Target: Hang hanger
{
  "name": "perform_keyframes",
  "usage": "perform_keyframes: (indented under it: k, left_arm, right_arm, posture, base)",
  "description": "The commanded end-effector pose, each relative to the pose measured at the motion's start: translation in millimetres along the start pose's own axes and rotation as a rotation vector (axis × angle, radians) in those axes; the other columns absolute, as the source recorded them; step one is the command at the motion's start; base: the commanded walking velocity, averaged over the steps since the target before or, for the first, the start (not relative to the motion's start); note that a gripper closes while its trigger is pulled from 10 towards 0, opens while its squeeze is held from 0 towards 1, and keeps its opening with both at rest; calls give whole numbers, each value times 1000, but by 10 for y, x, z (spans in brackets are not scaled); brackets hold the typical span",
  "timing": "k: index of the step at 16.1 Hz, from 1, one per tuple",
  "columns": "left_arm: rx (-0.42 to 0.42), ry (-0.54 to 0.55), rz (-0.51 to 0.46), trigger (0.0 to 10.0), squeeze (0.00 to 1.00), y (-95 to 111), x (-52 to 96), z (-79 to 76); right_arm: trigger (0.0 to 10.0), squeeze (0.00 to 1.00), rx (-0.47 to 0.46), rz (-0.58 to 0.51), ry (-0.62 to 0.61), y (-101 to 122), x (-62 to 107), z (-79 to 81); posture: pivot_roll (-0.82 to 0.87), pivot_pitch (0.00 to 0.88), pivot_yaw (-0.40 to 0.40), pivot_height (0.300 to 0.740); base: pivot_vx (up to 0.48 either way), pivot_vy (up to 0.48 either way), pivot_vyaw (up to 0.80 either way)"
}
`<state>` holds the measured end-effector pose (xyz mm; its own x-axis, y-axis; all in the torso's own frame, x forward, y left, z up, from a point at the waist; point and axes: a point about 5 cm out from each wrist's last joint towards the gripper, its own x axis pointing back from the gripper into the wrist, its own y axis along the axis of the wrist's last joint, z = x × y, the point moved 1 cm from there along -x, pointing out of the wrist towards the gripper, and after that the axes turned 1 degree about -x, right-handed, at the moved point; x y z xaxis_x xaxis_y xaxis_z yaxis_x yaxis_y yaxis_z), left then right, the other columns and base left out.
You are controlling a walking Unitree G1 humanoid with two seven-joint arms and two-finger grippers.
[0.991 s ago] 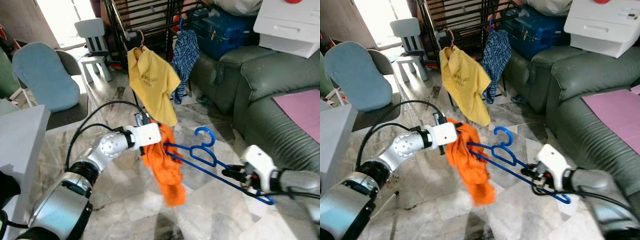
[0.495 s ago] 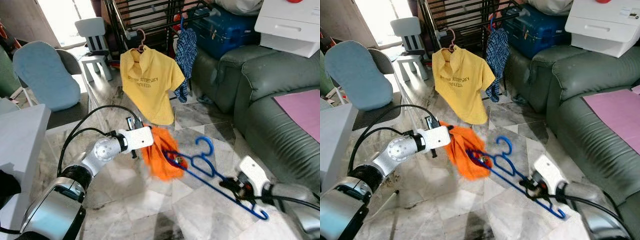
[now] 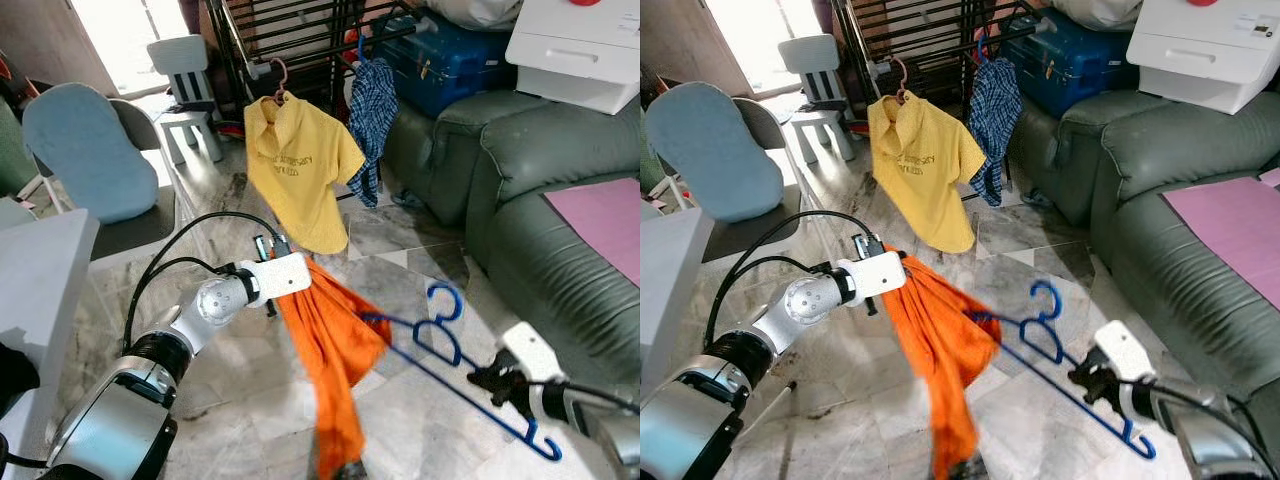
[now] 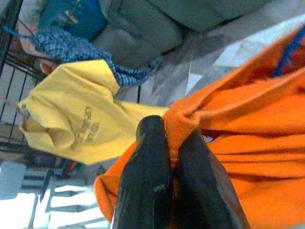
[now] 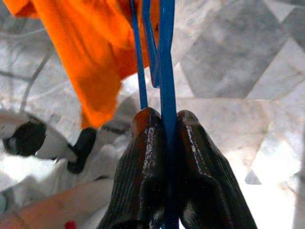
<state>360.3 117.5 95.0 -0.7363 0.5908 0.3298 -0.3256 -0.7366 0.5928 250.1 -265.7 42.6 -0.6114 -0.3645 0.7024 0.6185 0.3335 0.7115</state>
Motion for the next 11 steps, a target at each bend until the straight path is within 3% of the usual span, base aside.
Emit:
perform_keyframes:
  k: [1, 2, 4, 5, 8, 9, 11]
  left_arm:
    - [11, 60, 7, 10000, 0, -41, 57, 114]
    - [24, 59, -58, 10000, 0, 58, 34, 85]
    - [52, 77, -219, 10000, 0, 326, -16, 3]
    - [51, 78, -299, 10000, 0, 488, -48, -97]
    - [38, 37, -426, 10000, 0, 778, -99, -348]
    - [56, -8, -481, 10000, 0, 901, -107, -479]
    - [81, -53, -515, 10000, 0, 976, -105, -582]
  right_arm:
    - [10000, 0, -30, 4, -49, -4, 2, -60]
    - [10000, 0, -59, -33, -165, 83, -43, -187]
    - [10000, 0, -200, -190, -249, 369, -153, -241]
    - [10000, 0, -291, -264, -243, 560, -254, -175]
    - [10000, 0, -323, -356, -116, 899, -450, 123]
    - [10000, 0, -428, -414, -130, 1050, -529, 168]
    - [10000, 0, -536, -484, -144, 1209, -564, 193]
  posture:
    - [-248, 0, 129, 740]
    - [-243, 0, 127, 740]
    - [-241, 0, 130, 740]
    - [-238, 0, 130, 740]
    - [-230, 0, 130, 740]
    - [-230, 0, 132, 740]
    - [-228, 0, 132, 740]
  base:
    - [0, 0, 0]
    - [0, 0, 0]
    - [0, 0, 0]
    - [0, 0, 0]
    - [0, 0, 0]
    - [0, 0, 0]
    - [0, 0, 0]
